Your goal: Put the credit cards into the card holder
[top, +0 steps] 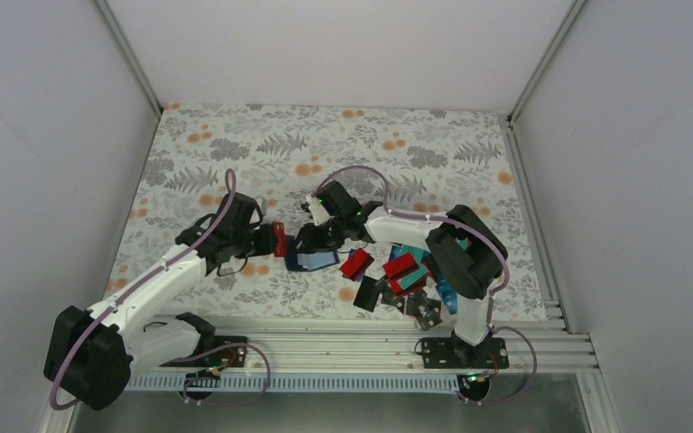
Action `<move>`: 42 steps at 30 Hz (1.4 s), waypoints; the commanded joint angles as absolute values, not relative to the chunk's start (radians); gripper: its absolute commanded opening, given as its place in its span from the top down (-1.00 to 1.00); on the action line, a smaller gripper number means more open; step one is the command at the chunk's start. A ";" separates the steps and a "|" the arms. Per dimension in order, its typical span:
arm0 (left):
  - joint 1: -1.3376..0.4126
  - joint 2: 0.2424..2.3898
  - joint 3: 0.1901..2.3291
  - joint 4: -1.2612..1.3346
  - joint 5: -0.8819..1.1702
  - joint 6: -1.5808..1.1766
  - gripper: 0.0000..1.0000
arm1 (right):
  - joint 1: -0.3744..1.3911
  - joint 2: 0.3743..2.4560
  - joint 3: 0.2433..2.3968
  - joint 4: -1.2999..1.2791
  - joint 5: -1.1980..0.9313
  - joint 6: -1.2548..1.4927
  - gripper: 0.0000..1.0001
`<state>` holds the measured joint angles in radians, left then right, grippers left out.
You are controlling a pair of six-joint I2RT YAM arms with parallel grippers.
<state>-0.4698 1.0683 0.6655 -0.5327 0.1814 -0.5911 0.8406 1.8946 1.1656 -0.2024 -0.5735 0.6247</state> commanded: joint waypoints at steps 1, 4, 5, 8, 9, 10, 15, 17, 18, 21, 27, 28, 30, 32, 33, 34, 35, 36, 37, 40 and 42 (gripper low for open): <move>-0.474 1.055 0.631 -0.561 0.159 -0.613 0.95 | 0.864 1.947 1.198 -0.196 -0.639 0.606 0.29; -0.474 1.015 0.638 -0.563 0.132 -0.620 0.95 | 0.864 1.963 1.196 -0.159 -0.679 0.609 0.23; -0.473 1.004 0.642 -0.565 0.124 -0.622 0.95 | 0.865 1.967 1.196 -0.147 -0.696 0.609 0.21; -0.471 0.988 0.656 -0.563 0.097 -0.629 0.95 | 0.865 1.986 1.196 -0.130 -0.717 0.605 0.13; -0.470 0.987 0.659 -0.554 0.096 -0.635 0.95 | 0.864 1.992 1.193 -0.125 -0.719 0.606 0.09; -0.469 0.990 0.661 -0.539 0.099 -0.636 0.95 | 0.865 1.998 1.191 -0.123 -0.719 0.606 0.07; -0.467 1.036 0.686 -0.442 0.141 -0.642 0.95 | 0.865 2.026 1.181 -0.118 -0.709 0.597 0.03; -0.464 1.063 0.703 -0.406 0.161 -0.641 0.95 | 0.864 2.033 1.175 -0.115 -0.709 0.590 0.03; -0.462 1.078 0.709 -0.383 0.175 -0.637 0.95 | 0.866 2.036 1.174 -0.116 -0.709 0.586 0.03; -0.459 1.153 0.720 -0.338 0.192 -0.623 0.95 | 0.866 2.037 1.169 -0.110 -0.712 0.573 0.03; -0.457 1.280 0.671 -0.228 0.233 -0.606 0.95 | 0.866 2.033 1.151 -0.098 -0.709 0.559 0.02; -0.457 1.295 0.662 -0.214 0.244 -0.608 0.95 | 0.865 2.035 1.151 -0.101 -0.706 0.556 0.02; -0.457 1.312 0.623 -0.174 0.272 -0.618 0.95 | 0.865 2.037 1.154 -0.107 -0.703 0.550 0.02; -0.457 1.315 0.583 -0.119 0.309 -0.638 0.95 | 0.864 2.036 1.158 -0.110 -0.704 0.546 0.02; -0.458 1.314 0.559 -0.081 0.331 -0.650 0.95 | 0.865 2.036 1.160 -0.110 -0.706 0.546 0.02; -0.457 1.312 0.541 -0.046 0.348 -0.661 0.95 | 0.864 2.036 1.162 -0.111 -0.708 0.545 0.01; -0.458 1.312 0.524 -0.022 0.355 -0.671 0.95 | 0.865 2.035 1.162 -0.113 -0.710 0.543 0.02; -0.458 1.313 0.513 -0.002 0.357 -0.678 0.95 | 0.863 2.034 1.163 -0.117 -0.711 0.541 0.02; -0.457 1.314 0.505 0.000 0.355 -0.683 0.95 | 0.861 2.032 1.162 -0.120 -0.712 0.539 0.02; -0.458 1.307 0.481 -0.006 0.337 -0.686 0.95 | 0.856 2.017 1.160 -0.134 -0.721 0.535 0.01; -0.458 1.305 0.463 -0.002 0.329 -0.684 0.95 | 0.853 2.004 1.161 -0.143 -0.737 0.529 -0.01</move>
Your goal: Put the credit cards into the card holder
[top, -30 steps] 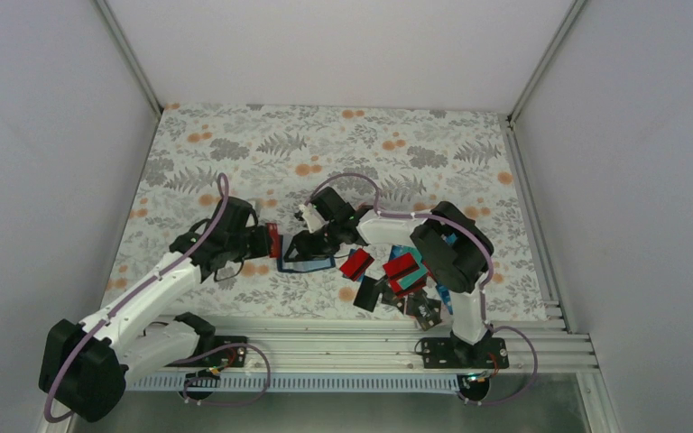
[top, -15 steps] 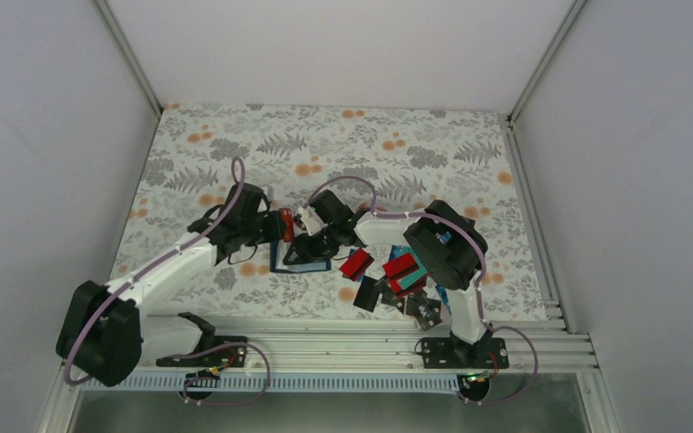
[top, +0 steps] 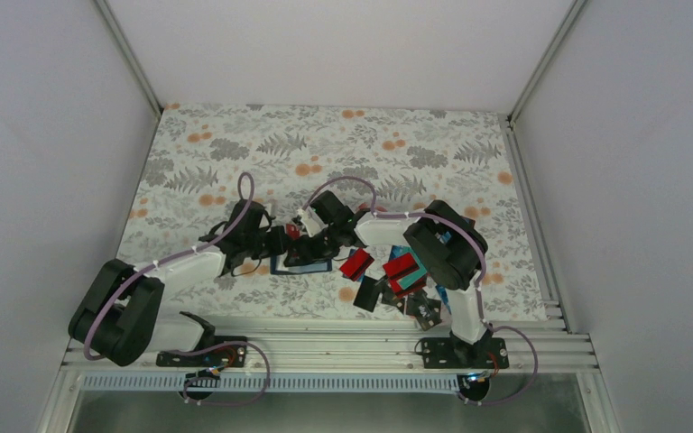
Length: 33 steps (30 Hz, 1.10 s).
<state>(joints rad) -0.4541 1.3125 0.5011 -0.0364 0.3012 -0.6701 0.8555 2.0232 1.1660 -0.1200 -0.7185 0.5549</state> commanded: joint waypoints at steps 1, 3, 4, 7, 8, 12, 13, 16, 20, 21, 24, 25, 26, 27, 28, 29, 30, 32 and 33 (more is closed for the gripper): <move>-0.457 1.306 0.456 0.001 0.326 -0.682 0.95 | 0.851 1.995 1.162 -0.147 -0.747 0.526 -0.04; -0.458 1.312 0.444 0.012 0.324 -0.683 0.95 | 0.848 1.978 1.164 -0.151 -0.776 0.525 -0.12; -0.457 1.315 0.436 0.021 0.325 -0.687 0.95 | 0.847 1.970 1.166 -0.154 -0.790 0.525 -0.16; -0.457 1.328 0.448 0.032 0.322 -0.692 0.95 | 0.842 1.933 1.169 -0.165 -0.816 0.526 -0.25; -0.457 1.333 0.455 0.031 0.318 -0.689 0.95 | 0.839 1.918 1.166 -0.167 -0.826 0.527 -0.27; -0.457 1.334 0.446 0.066 0.319 -0.690 0.95 | 0.809 1.841 1.156 -0.216 -0.835 0.507 -0.32; -0.457 1.338 0.445 0.071 0.323 -0.688 0.95 | 0.797 1.816 1.146 -0.229 -0.823 0.500 -0.33; -0.457 1.335 0.437 0.079 0.330 -0.688 0.95 | 0.758 1.747 1.107 -0.271 -0.748 0.476 -0.34; -0.457 1.329 0.438 0.080 0.339 -0.685 0.95 | 0.728 1.704 1.052 -0.289 -0.539 0.471 -0.30; -0.457 1.328 0.439 0.080 0.340 -0.684 0.95 | 0.725 1.707 1.044 -0.288 -0.519 0.470 -0.29; -0.457 1.333 0.443 0.080 0.351 -0.681 0.95 | 0.724 1.741 1.033 -0.277 -0.504 0.468 -0.20; -0.457 1.335 0.442 0.082 0.356 -0.681 0.95 | 0.724 1.753 1.031 -0.276 -0.501 0.468 -0.17; -0.458 1.335 0.445 0.080 0.358 -0.681 0.95 | 0.724 1.762 1.028 -0.273 -0.494 0.471 -0.15; -0.458 1.334 0.447 0.078 0.358 -0.682 0.95 | 0.724 1.770 1.021 -0.267 -0.491 0.474 -0.15; -0.457 1.334 0.449 0.075 0.358 -0.683 0.95 | 0.724 1.774 1.020 -0.263 -0.490 0.477 -0.14; -0.457 1.334 0.451 0.073 0.358 -0.682 0.95 | 0.724 1.784 1.019 -0.270 -0.482 0.477 -0.14; -0.457 1.335 0.452 0.071 0.358 -0.683 0.95 | 0.724 1.787 1.021 -0.283 -0.460 0.477 -0.13; -0.457 1.334 0.455 0.067 0.358 -0.680 0.95 | 0.724 1.783 1.020 -0.310 -0.392 0.475 -0.13; -0.457 1.333 0.456 0.065 0.359 -0.680 0.95 | 0.723 1.776 1.019 -0.328 -0.364 0.472 -0.14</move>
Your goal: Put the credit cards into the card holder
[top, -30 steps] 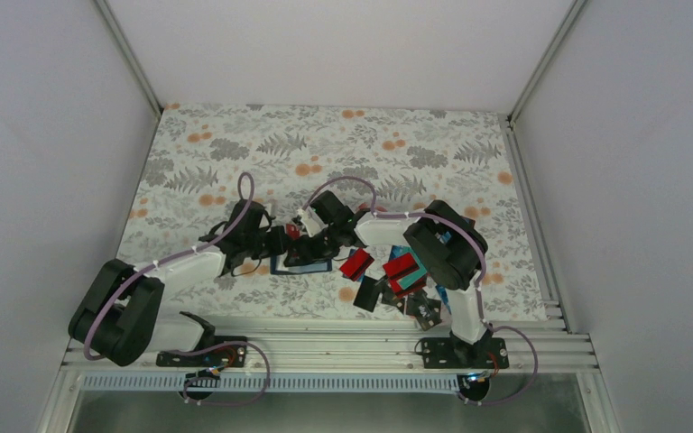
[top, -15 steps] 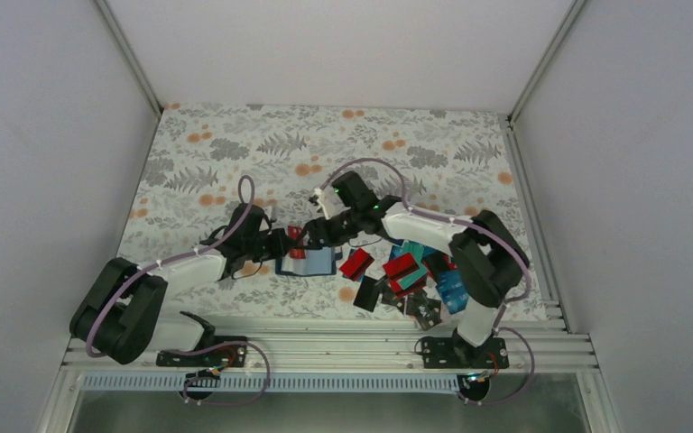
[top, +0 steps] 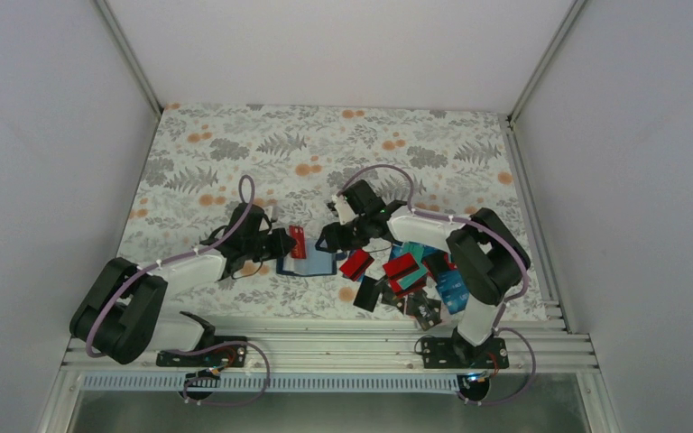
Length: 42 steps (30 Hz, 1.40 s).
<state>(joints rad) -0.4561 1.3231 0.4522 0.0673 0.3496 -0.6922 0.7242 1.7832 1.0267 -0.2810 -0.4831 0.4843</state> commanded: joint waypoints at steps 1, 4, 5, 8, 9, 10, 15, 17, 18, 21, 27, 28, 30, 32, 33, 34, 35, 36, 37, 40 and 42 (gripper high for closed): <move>-0.458 1.332 0.456 0.063 0.359 -0.678 0.95 | 0.723 1.769 1.019 -0.336 -0.343 0.467 -0.14; -0.457 1.334 0.458 0.060 0.357 -0.677 0.95 | 0.723 1.740 1.013 -0.370 -0.296 0.457 -0.17; -0.457 1.334 0.459 0.060 0.357 -0.676 0.95 | 0.723 1.731 1.009 -0.372 -0.289 0.455 -0.17; -0.457 1.334 0.460 0.063 0.369 -0.676 0.95 | 0.722 1.731 0.995 -0.370 -0.306 0.452 -0.16; -0.457 1.330 0.461 0.063 0.372 -0.678 0.95 | 0.722 1.740 0.992 -0.366 -0.317 0.451 -0.15; -0.458 1.328 0.462 0.060 0.375 -0.676 0.95 | 0.722 1.748 0.986 -0.356 -0.330 0.453 -0.13; -0.459 1.313 0.467 0.046 0.388 -0.672 0.95 | 0.722 1.781 0.963 -0.305 -0.387 0.465 0.15; -0.459 1.310 0.465 0.040 0.390 -0.672 0.95 | 0.723 1.790 0.962 -0.300 -0.384 0.468 0.29; -0.459 1.310 0.463 0.046 0.394 -0.675 0.95 | 0.723 1.795 0.961 -0.298 -0.383 0.468 0.36; -0.459 1.309 0.452 0.063 0.413 -0.688 0.95 | 0.722 1.805 0.954 -0.289 -0.382 0.471 0.55; -0.457 1.300 0.447 0.065 0.441 -0.723 0.95 | 0.722 1.815 0.923 -0.270 -0.381 0.485 0.79; -0.457 1.303 0.449 0.059 0.446 -0.730 0.95 | 0.722 1.815 0.919 -0.267 -0.379 0.490 0.80; -0.457 1.318 0.460 0.025 0.451 -0.748 0.95 | 0.723 1.818 0.914 -0.264 -0.377 0.494 0.83; -0.457 1.336 0.469 -0.002 0.443 -0.766 0.95 | 0.723 1.821 0.909 -0.261 -0.374 0.498 0.87; -0.457 1.346 0.472 -0.016 0.439 -0.773 0.95 | 0.723 1.821 0.907 -0.260 -0.373 0.498 0.89; -0.457 1.353 0.472 -0.025 0.436 -0.778 0.95 | 0.723 1.820 0.906 -0.259 -0.372 0.500 0.90; -0.457 1.355 0.468 -0.026 0.433 -0.785 0.95 | 0.723 1.821 0.905 -0.258 -0.372 0.500 0.91; -0.457 1.354 0.465 -0.030 0.424 -0.790 0.95 | 0.723 1.821 0.904 -0.258 -0.370 0.500 0.90; -0.457 1.349 0.460 -0.029 0.418 -0.795 0.95 | 0.723 1.821 0.904 -0.259 -0.369 0.499 0.91; -0.457 1.330 0.450 -0.043 0.403 -0.814 0.95 | 0.723 1.820 0.900 -0.260 -0.364 0.499 0.91; -0.456 1.307 0.451 -0.059 0.388 -0.832 0.95 | 0.722 1.820 0.898 -0.262 -0.362 0.499 0.91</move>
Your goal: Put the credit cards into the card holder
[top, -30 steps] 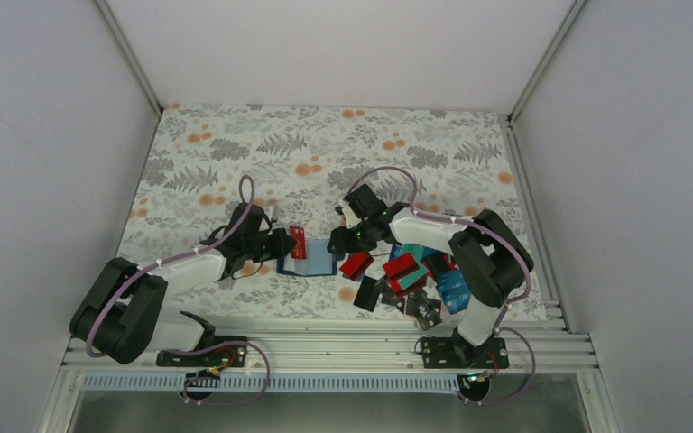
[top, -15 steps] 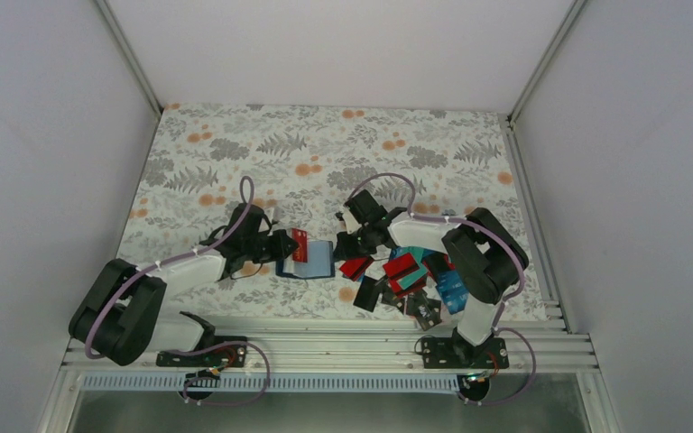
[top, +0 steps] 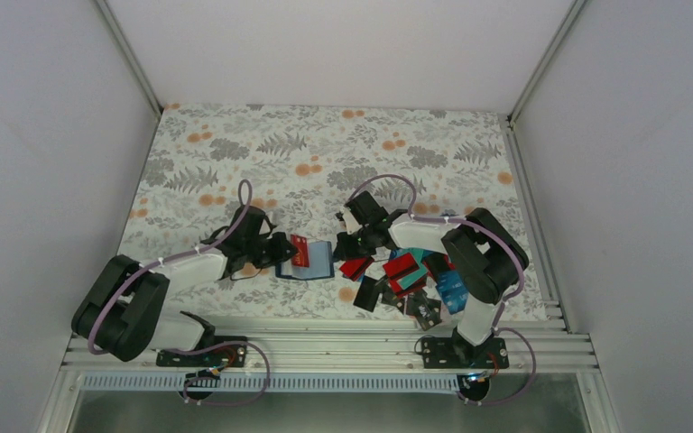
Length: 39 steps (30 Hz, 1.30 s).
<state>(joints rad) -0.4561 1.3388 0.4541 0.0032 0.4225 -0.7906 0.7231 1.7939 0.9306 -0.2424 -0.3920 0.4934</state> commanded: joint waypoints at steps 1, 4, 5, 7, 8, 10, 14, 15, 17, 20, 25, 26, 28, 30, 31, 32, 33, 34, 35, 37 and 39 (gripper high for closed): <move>-0.456 1.285 0.453 -0.072 0.374 -0.837 0.95 | 0.722 1.820 0.897 -0.261 -0.362 0.499 0.91; -0.456 1.241 0.472 -0.129 0.343 -0.842 0.95 | 0.723 1.825 0.897 -0.261 -0.362 0.500 0.91; -0.456 1.231 0.480 -0.147 0.335 -0.842 0.95 | 0.723 1.827 0.897 -0.259 -0.363 0.500 0.91; -0.455 1.223 0.492 -0.179 0.329 -0.849 0.95 | 0.723 1.829 0.897 -0.258 -0.366 0.500 0.91; -0.456 1.229 0.497 -0.192 0.327 -0.855 0.95 | 0.723 1.832 0.899 -0.256 -0.366 0.499 0.91; -0.455 1.255 0.501 -0.194 0.346 -0.858 0.95 | 0.722 1.836 0.902 -0.256 -0.368 0.499 0.91; -0.454 1.307 0.479 -0.128 0.419 -0.878 0.95 | 0.723 1.839 0.905 -0.255 -0.371 0.498 0.91; -0.454 1.312 0.472 -0.109 0.434 -0.885 0.95 | 0.723 1.841 0.905 -0.254 -0.371 0.497 0.91; -0.454 1.314 0.466 -0.086 0.455 -0.896 0.95 | 0.723 1.842 0.903 -0.255 -0.372 0.499 0.91; -0.454 1.310 0.464 -0.071 0.468 -0.900 0.95 | 0.723 1.842 0.901 -0.253 -0.371 0.498 0.91; -0.454 1.312 0.459 -0.082 0.465 -0.900 0.95 | 0.723 1.845 0.903 -0.255 -0.373 0.495 0.91; -0.454 1.311 0.455 -0.083 0.463 -0.900 0.95 | 0.723 1.845 0.904 -0.255 -0.374 0.495 0.91; -0.455 1.311 0.446 -0.083 0.462 -0.899 0.95 | 0.723 1.846 0.904 -0.253 -0.375 0.494 0.91; -0.454 1.309 0.436 -0.079 0.461 -0.899 0.95 | 0.723 1.847 0.905 -0.255 -0.375 0.494 0.91; -0.455 1.311 0.433 -0.077 0.465 -0.898 0.95 | 0.723 1.849 0.905 -0.255 -0.375 0.494 0.91; -0.454 1.310 0.429 -0.074 0.471 -0.899 0.95 | 0.723 1.849 0.905 -0.256 -0.375 0.494 0.91; -0.455 1.309 0.426 -0.072 0.476 -0.899 0.95 | 0.723 1.848 0.904 -0.256 -0.375 0.494 0.91; -0.454 1.308 0.424 -0.073 0.480 -0.898 0.95 | 0.723 1.848 0.904 -0.257 -0.374 0.493 0.91; -0.454 1.304 0.424 -0.076 0.482 -0.896 0.95 | 0.722 1.848 0.904 -0.256 -0.374 0.494 0.91; -0.454 1.303 0.428 -0.091 0.485 -0.889 0.95 | 0.722 1.850 0.904 -0.256 -0.375 0.494 0.91; -0.455 1.301 0.431 -0.101 0.492 -0.882 0.95 | 0.722 1.851 0.905 -0.257 -0.374 0.494 0.91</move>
<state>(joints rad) -0.4541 1.3041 0.4431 -0.0616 0.4625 -0.8909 0.7212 1.8004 0.9260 -0.2195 -0.4072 0.4934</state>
